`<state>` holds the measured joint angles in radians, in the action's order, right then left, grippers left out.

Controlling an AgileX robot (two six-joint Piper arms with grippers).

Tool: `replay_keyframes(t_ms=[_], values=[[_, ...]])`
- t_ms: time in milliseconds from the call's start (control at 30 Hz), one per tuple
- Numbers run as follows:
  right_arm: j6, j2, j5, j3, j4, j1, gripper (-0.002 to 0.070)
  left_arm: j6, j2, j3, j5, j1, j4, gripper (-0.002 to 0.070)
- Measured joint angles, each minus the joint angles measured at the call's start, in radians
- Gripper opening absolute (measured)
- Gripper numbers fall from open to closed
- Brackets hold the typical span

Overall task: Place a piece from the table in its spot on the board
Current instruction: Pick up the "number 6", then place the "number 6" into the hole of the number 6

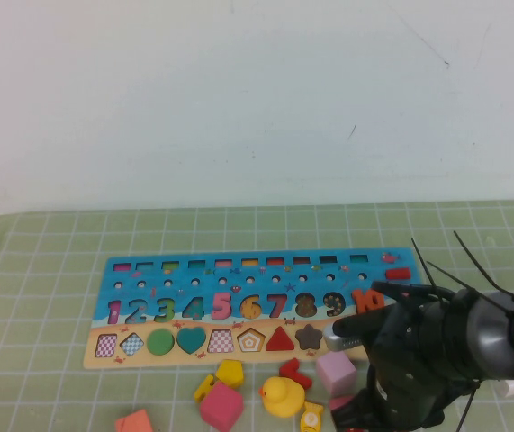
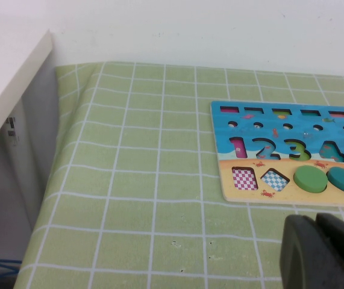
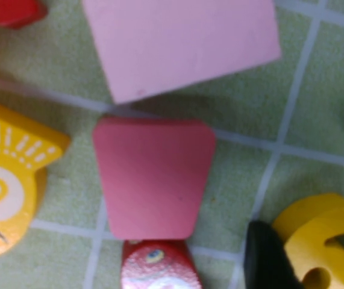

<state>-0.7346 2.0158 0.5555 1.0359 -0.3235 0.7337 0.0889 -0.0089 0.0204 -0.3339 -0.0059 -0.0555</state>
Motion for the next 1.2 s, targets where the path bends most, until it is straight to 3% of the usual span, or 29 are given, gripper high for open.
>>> replay_keyframes(t_ms=[267, 433, 700, 1200], values=[[0.005, -0.009, 0.004, 0.006, 0.028, 0.0, 0.0279, 0.0, 0.0, 0.0, 0.0, 0.0, 0.0, -0.0001], [0.05, -0.061, 0.107, 0.076, 0.036, 0.0, 0.0279, 0.0, 0.0, 0.0, 0.0, 0.0, -0.002, -0.0001], [0.386, -0.062, 0.297, 0.376, 0.212, -0.001, 0.0279, 0.0, 0.0, 0.0, 0.0, 0.0, -0.002, -0.0001], [0.429, 0.369, 0.44, 1.035, 0.341, -0.001, 0.0279, 0.0, 0.0, 0.0, 0.0, 0.0, -0.002, -0.0001]])
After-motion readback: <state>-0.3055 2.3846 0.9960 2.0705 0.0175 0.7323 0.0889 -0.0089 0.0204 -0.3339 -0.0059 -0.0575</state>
